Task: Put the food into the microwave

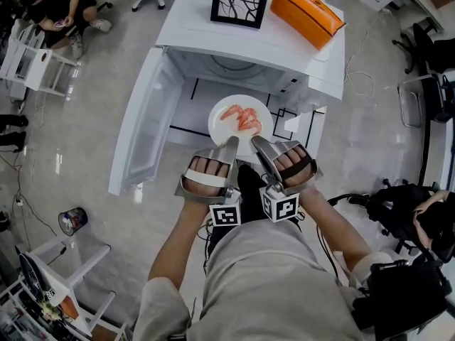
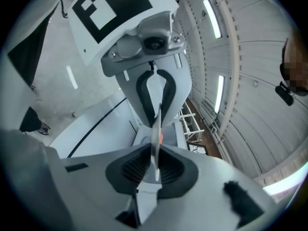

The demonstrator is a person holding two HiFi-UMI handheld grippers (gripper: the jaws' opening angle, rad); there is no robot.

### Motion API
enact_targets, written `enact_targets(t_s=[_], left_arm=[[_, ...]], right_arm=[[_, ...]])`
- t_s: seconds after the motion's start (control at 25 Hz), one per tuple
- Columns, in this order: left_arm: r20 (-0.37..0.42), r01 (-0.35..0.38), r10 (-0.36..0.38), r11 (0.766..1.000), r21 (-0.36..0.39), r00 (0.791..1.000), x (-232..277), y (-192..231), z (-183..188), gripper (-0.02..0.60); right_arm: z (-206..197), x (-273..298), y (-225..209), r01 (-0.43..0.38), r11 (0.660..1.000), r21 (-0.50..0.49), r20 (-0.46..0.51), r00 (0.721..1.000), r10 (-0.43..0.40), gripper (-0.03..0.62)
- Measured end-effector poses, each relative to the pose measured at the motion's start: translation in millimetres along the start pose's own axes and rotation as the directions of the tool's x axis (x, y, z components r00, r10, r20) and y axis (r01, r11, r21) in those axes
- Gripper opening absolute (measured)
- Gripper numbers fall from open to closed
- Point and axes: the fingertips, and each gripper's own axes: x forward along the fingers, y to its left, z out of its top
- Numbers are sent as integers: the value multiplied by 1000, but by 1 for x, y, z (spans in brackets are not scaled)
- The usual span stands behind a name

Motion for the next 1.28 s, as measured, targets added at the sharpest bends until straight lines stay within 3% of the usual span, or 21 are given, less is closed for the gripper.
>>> enact_targets(t_s=[0.56, 0.8, 0.96, 1.08, 1.28], left_arm=[[-89, -20, 21, 1000, 8, 996, -1, -7, -29, 55], [-149, -43, 40, 999, -17, 988, -6, -11, -51, 9], [-180, -21, 14, 999, -38, 984, -10, -26, -65, 9], [-190, 17, -37, 994, -107, 981, -11, -44, -68, 9], [-203, 58, -116, 960, -275, 972, -6, -67, -75, 9]], right_arm=[[5, 26, 7, 15, 997, -78, -8, 1000, -16, 37], [-15, 44, 13, -20, 998, -59, -102, 995, 14, 38], [-20, 60, 14, -22, 997, -71, -132, 991, 12, 38], [-22, 72, 20, -33, 997, -75, -157, 987, 21, 38], [-23, 96, 24, -49, 997, -54, -193, 980, 38, 38]])
